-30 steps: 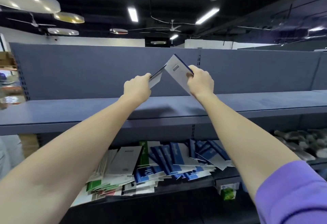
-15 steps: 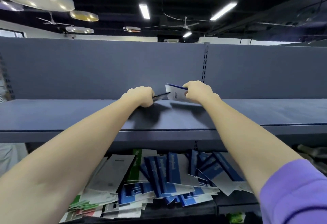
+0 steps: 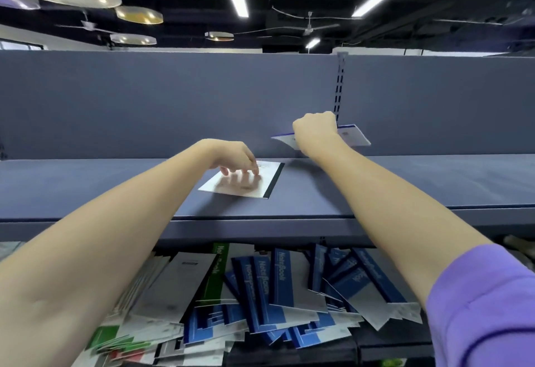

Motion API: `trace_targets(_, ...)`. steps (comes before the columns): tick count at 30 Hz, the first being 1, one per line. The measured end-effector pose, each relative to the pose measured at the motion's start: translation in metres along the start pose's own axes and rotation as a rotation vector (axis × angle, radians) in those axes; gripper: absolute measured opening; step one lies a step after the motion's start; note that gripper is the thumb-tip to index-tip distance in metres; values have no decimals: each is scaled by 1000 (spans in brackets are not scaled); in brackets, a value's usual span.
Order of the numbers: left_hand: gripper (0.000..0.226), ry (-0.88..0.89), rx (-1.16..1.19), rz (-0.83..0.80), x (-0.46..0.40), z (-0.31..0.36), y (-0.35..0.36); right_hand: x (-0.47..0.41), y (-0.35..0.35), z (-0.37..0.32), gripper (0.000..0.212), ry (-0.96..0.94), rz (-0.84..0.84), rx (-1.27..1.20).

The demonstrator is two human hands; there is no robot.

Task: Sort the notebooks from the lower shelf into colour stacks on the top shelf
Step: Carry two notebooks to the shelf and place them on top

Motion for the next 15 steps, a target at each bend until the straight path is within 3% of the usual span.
trace_targets(4, 42, 53, -24, 2, -7, -9, 3, 5, 26, -2, 10, -22, -208, -72)
trace_targets(8, 44, 99, -43, -32, -13, -8, 2, 14, 33, 2, 15, 2, -329, -158)
trace_targets(15, 45, 185, -151, -118, -28, 11, 11, 33, 43, 29, 11, 143, -514, -90)
Point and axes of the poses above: each hand's wrist, its own x-axis away from the middle knuckle, its own y-axis out of the palm, z = x × y, the point moved 5 cm from there along -x, towards the middle knuckle, and after that the axes turned 3 degrees about x, right-handed, at the moved point
